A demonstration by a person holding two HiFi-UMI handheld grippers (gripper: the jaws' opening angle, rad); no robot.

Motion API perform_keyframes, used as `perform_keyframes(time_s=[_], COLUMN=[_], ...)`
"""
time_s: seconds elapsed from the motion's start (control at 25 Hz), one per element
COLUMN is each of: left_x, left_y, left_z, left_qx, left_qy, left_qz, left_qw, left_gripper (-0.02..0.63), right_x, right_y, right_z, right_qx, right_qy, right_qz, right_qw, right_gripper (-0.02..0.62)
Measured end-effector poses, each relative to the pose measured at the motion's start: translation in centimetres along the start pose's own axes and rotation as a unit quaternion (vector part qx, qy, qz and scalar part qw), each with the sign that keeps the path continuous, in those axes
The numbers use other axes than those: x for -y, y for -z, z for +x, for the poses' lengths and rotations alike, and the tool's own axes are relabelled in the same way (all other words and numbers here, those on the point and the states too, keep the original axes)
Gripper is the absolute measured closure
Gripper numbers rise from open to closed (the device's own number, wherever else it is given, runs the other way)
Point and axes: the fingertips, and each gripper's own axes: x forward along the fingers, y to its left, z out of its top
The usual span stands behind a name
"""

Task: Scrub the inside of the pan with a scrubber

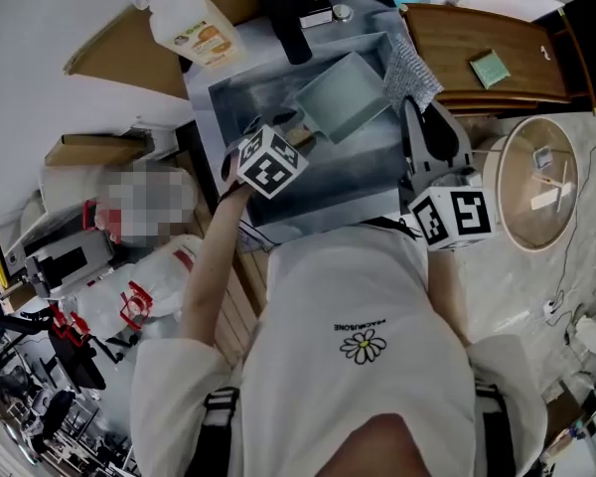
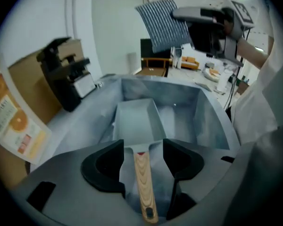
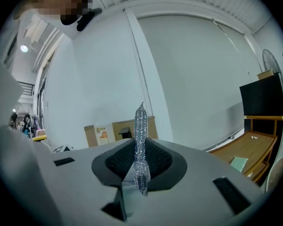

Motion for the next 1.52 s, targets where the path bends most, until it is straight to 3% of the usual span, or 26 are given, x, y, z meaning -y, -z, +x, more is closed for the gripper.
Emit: perform_keyframes(time_s=[0.2, 0.48, 0.56, 0.68, 0.92, 1.04, 1.16, 1.32, 1.52], left_x=[0.7, 0.9, 1.1, 0.8, 0.7, 0.6, 0.5, 0.5, 0.5], left_y=[4.4, 8.3, 9.1, 9.6, 9.7, 9.8, 9.7, 9.5, 9.6], left_z=[2.9, 4.2, 4.6, 5.0, 5.2, 5.3, 5.2, 5.1, 5.2], left_qx=[-0.077, -0.132, -0.147, -0.158, -0.167, -0.170, -0.167, -0.163, -0.163], left_qy=[0.040, 0.072, 0.076, 0.065, 0.073, 0.072, 0.069, 0.068, 0.069], left_qz=[0.004, -0.023, -0.021, -0.014, -0.024, -0.029, -0.031, -0.034, -0.033], left_qw=[0.9962, 0.9883, 0.9860, 0.9853, 0.9829, 0.9824, 0.9830, 0.9836, 0.9837], left_gripper=[0.350, 0.357, 0.396, 0.436, 0.443, 0.448, 0.450, 0.453, 0.453], right_x=[-0.2, -0.5, -0.6, -0.6, -0.6, -0.5, 0.0, 1.2, 2.1], right_y=[1.1, 3.2, 3.6, 4.2, 5.4, 6.8, 10.0, 14.6, 19.0], right_z=[0.3, 1.0, 1.3, 1.8, 2.8, 4.0, 5.8, 8.2, 11.1], right_qx=[-0.016, -0.056, -0.065, -0.078, -0.107, -0.144, -0.222, -0.325, -0.397], right_qy=[0.013, 0.024, 0.025, 0.024, 0.026, 0.028, 0.031, 0.042, 0.047], right_qz=[-0.002, -0.024, -0.033, -0.038, -0.047, -0.067, -0.110, -0.177, -0.263], right_qw=[1.000, 0.998, 0.997, 0.996, 0.993, 0.987, 0.968, 0.928, 0.878], right_gripper=[0.546, 0.546, 0.546, 0.546, 0.546, 0.546, 0.546, 0.548, 0.548])
